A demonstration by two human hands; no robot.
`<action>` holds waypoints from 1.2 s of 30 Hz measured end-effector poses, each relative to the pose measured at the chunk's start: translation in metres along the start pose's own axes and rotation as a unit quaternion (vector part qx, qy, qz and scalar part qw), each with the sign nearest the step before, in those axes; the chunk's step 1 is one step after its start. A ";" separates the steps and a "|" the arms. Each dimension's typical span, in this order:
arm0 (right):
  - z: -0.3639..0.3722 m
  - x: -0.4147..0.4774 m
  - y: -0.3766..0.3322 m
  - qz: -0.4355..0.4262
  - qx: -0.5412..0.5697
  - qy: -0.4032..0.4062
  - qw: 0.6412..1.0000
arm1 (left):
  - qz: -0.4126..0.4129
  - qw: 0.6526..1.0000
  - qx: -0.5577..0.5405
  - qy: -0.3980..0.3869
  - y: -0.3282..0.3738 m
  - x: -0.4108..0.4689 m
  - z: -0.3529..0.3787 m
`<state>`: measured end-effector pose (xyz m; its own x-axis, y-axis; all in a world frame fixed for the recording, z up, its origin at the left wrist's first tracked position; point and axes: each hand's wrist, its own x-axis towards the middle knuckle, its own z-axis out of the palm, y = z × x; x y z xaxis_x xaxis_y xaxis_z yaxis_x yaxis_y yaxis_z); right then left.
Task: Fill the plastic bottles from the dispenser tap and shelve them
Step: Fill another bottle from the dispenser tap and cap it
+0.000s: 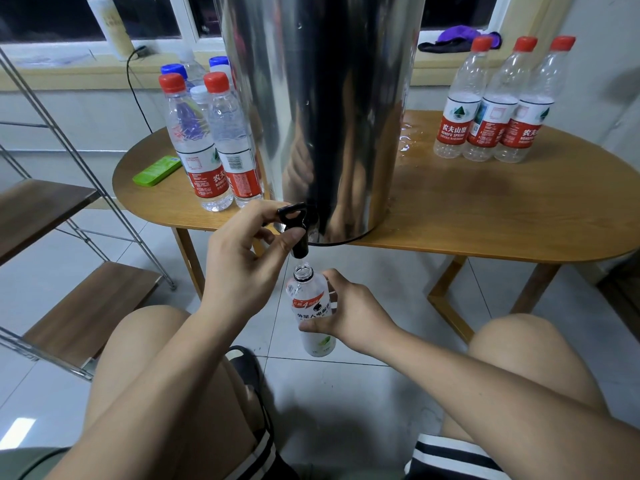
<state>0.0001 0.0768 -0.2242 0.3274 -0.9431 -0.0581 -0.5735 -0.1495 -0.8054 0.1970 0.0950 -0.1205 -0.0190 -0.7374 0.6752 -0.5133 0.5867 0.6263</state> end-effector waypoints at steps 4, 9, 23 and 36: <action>0.000 0.000 0.000 -0.001 0.000 0.000 1.000 | 0.000 1.000 0.000 -0.001 0.000 0.000 0.000; -0.001 0.000 0.000 -0.002 -0.002 0.000 1.000 | 0.002 1.000 0.001 -0.001 0.000 0.000 0.000; -0.002 -0.001 0.000 -0.010 -0.012 0.003 1.000 | 0.002 1.000 -0.001 0.001 0.001 0.000 0.000; -0.003 -0.002 -0.003 -0.008 -0.018 0.004 1.000 | 0.003 1.000 -0.003 -0.003 0.000 0.000 -0.001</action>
<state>-0.0011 0.0784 -0.2201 0.3311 -0.9427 -0.0406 -0.5955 -0.1753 -0.7840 0.1976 0.0955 -0.1203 -0.0274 -0.7362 0.6763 -0.5083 0.5928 0.6247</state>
